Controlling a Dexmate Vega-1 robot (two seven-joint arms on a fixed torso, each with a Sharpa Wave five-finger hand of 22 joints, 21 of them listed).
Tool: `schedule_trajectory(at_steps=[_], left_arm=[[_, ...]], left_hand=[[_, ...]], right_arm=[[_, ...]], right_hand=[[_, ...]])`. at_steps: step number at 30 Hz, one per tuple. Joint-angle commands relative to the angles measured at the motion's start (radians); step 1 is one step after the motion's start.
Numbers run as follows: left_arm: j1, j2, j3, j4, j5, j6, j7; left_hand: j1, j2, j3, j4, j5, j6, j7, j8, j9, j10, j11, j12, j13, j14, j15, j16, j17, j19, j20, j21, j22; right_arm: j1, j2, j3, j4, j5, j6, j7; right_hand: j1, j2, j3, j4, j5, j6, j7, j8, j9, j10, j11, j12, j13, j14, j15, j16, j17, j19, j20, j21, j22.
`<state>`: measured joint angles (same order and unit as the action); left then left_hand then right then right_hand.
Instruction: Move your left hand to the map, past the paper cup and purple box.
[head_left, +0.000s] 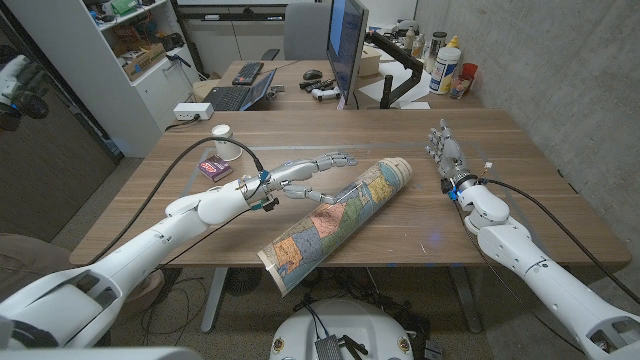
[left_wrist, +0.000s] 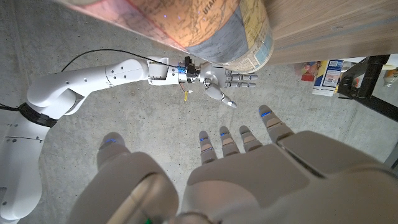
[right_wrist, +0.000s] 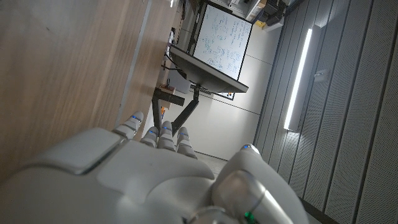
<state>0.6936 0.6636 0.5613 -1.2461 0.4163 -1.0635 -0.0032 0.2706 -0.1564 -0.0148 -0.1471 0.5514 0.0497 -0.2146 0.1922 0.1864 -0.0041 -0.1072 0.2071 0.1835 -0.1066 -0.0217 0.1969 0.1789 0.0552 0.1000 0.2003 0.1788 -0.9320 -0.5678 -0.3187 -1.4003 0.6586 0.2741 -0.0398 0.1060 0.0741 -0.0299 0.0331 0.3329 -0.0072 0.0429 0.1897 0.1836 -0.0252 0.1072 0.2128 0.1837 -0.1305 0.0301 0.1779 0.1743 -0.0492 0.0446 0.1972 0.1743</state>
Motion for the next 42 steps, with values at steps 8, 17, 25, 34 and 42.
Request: schedule_trajectory(at_steps=[8, 17, 25, 34, 42], left_arm=[[-0.044, -0.013, 0.011, 0.059, 0.123, -0.071, 0.073], [-0.060, -0.022, 0.025, 0.078, 0.153, -0.084, 0.104], [-0.089, -0.043, 0.045, 0.140, 0.174, -0.131, 0.143], [-0.100, -0.057, 0.047, 0.167, 0.238, -0.160, 0.211], [-0.116, -0.056, 0.071, 0.175, 0.290, -0.169, 0.247]], left_hand=[[0.013, -0.003, -0.009, -0.002, 0.012, -0.010, -0.004, -0.001, 0.003, 0.005, -0.011, 0.000, 0.005, 0.001, -0.013, 0.000, 0.004, 0.011, -0.002, 0.008, 0.002], [0.017, -0.003, -0.015, -0.001, 0.019, -0.005, -0.004, 0.002, 0.003, 0.013, -0.013, 0.002, 0.005, 0.011, -0.015, 0.002, 0.004, 0.029, 0.018, 0.013, 0.002], [0.015, -0.008, -0.030, 0.002, 0.020, 0.001, -0.004, 0.005, 0.004, 0.027, -0.014, 0.006, 0.006, 0.035, -0.032, 0.008, 0.004, 0.037, -0.005, 0.012, 0.003], [0.012, -0.009, -0.038, 0.004, 0.019, 0.002, -0.004, 0.005, 0.004, 0.029, -0.017, 0.005, 0.006, 0.044, -0.037, 0.009, 0.004, 0.046, -0.020, 0.014, 0.003], [0.013, -0.009, -0.044, 0.005, 0.021, 0.002, -0.005, 0.005, 0.004, 0.031, -0.018, 0.005, 0.006, 0.052, -0.040, 0.010, 0.004, 0.053, -0.023, 0.015, 0.003]], right_arm=[[0.001, 0.006, 0.001, 0.009, 0.002, 0.007, -0.002], [0.000, 0.002, 0.005, 0.011, 0.002, 0.015, 0.005], [-0.003, -0.002, 0.009, 0.008, 0.004, 0.013, 0.004], [-0.003, -0.002, 0.008, 0.013, 0.008, 0.009, 0.008], [-0.004, -0.001, 0.008, 0.015, 0.009, 0.012, 0.010]], right_hand=[[0.006, 0.007, 0.000, -0.002, 0.006, 0.011, 0.002, 0.004, 0.002, 0.001, 0.004, 0.001, 0.002, -0.009, 0.000, 0.004, 0.004, -0.009, -0.001, -0.003, 0.004], [0.006, 0.007, 0.000, -0.002, 0.006, 0.012, 0.002, 0.004, 0.002, 0.001, 0.005, 0.001, 0.002, -0.009, 0.002, 0.004, 0.004, -0.009, -0.001, -0.003, 0.004], [0.006, 0.006, -0.001, -0.002, 0.006, 0.016, -0.001, 0.005, 0.002, -0.001, 0.004, 0.000, 0.002, -0.011, 0.000, 0.003, 0.004, -0.009, 0.000, -0.003, 0.004], [0.005, 0.006, -0.002, -0.003, 0.006, 0.020, 0.001, 0.006, 0.002, 0.001, -0.007, 0.001, 0.002, -0.011, -0.004, 0.003, 0.004, -0.010, 0.000, -0.003, 0.004], [0.005, 0.006, -0.002, -0.003, 0.006, 0.020, 0.000, 0.005, 0.002, 0.000, -0.001, 0.001, 0.002, -0.014, -0.003, 0.003, 0.004, -0.010, 0.000, -0.003, 0.004]])
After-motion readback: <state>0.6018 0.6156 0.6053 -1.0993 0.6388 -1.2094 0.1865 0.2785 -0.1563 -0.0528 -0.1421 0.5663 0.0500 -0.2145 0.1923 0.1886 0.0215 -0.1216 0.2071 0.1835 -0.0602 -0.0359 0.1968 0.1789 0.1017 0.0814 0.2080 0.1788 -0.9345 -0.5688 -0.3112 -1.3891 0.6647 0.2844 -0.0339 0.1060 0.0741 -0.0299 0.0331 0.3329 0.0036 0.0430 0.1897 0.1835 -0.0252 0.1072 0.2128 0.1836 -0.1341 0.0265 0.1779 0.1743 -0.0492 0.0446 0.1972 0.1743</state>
